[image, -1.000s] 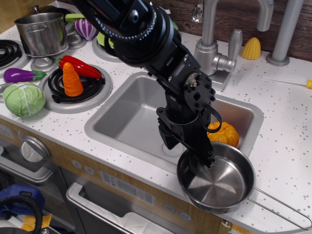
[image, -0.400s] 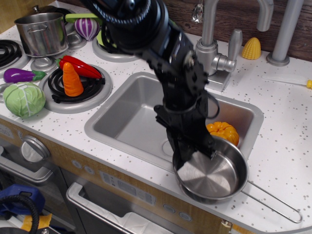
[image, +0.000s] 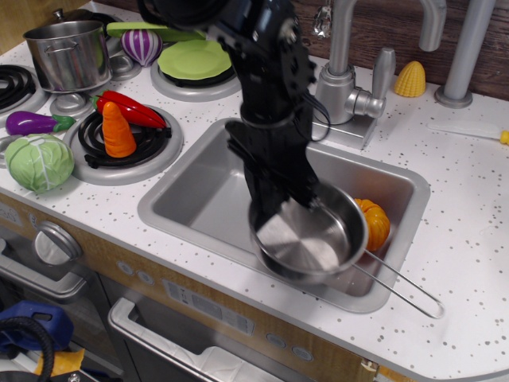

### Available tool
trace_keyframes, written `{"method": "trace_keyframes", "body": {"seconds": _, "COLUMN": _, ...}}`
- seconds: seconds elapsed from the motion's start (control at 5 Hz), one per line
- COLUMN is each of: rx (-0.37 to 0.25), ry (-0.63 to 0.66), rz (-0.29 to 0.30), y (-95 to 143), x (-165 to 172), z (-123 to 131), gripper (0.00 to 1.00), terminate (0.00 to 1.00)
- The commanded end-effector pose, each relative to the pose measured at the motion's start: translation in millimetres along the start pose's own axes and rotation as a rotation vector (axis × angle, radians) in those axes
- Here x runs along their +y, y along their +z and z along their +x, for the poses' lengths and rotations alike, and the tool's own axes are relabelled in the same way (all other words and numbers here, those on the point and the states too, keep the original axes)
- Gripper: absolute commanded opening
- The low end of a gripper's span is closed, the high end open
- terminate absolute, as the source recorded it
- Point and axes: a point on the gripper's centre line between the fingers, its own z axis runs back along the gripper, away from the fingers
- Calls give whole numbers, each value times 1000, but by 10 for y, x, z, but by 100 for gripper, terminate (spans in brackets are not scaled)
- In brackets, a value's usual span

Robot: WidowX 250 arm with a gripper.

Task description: Put pan in sink

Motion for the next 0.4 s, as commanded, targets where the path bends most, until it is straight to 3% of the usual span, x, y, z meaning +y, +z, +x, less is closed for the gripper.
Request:
{"method": "trace_keyframes", "body": {"seconds": 0.0, "rx": -100, "ry": -75, "rz": 97, "y": 118, "x": 693, "z": 161, "gripper": 0, "terminate": 0}}
{"method": "trace_keyframes", "body": {"seconds": 0.2, "rx": -144, "ry": -119, "rz": 114, "y": -77, "x": 888, "z": 214, "gripper": 0, "terminate": 0}}
